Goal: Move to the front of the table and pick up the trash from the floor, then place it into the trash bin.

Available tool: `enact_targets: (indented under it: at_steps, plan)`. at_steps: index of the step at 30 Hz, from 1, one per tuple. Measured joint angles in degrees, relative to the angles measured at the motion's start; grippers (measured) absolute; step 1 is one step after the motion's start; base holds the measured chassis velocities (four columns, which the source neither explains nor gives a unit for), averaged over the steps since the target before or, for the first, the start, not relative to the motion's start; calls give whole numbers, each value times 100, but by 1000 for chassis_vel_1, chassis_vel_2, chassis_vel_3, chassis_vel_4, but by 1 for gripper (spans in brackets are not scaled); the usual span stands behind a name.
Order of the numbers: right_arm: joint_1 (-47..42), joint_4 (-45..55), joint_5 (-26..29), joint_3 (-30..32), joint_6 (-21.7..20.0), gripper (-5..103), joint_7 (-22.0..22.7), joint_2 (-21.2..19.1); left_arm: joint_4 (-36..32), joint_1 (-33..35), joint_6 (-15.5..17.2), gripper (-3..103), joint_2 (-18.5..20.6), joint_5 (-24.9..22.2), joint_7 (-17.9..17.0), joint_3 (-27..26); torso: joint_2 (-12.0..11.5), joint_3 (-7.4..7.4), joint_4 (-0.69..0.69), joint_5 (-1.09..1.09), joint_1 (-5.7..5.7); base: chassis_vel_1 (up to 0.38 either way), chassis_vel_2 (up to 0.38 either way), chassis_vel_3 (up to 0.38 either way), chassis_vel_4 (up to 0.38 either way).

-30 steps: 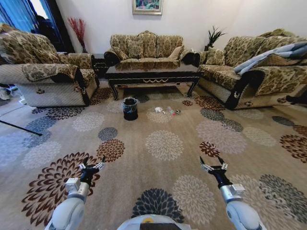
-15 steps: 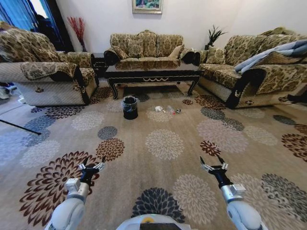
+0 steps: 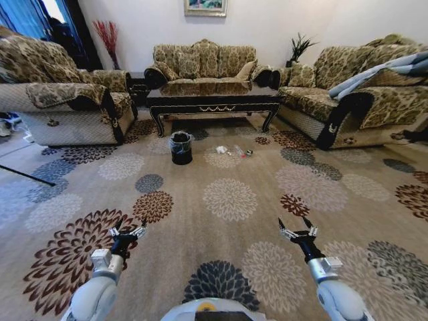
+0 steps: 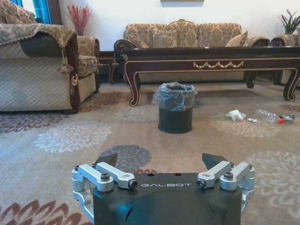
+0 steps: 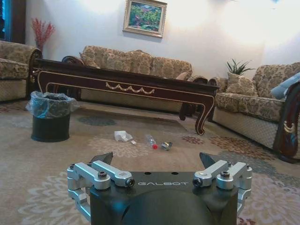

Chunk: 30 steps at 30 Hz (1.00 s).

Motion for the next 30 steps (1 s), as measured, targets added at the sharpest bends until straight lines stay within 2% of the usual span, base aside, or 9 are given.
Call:
enact_targets:
  at_steps: [11, 19, 22, 30]
  plan:
    - [35, -32, -57, -51, 17, 100, 2, 3, 52, 40, -64, 100, -55, -11, 19, -42, -157, -212, 1, 1, -1, -71, 57, 78, -52]
    - [-16, -56, -114, -39, 34, 100, -6, 32, 114, 5, -191, 100, -59, 42, -31, -50, -158, -223, 0, 0, -1, -108, 93, 110, -90]
    - [-8, -63, -116, -41, 39, 100, -8, 23, 158, -14, -522, 100, -67, 15, -170, -44, -158, -216, 0, 0, -1, -106, 93, 91, -110]
    - [45, -62, -121, -86, 30, 100, -23, -12, 182, -76, -713, 100, -102, -90, -277, -19, -158, -199, 1, 0, -1, -131, 137, 126, -140]
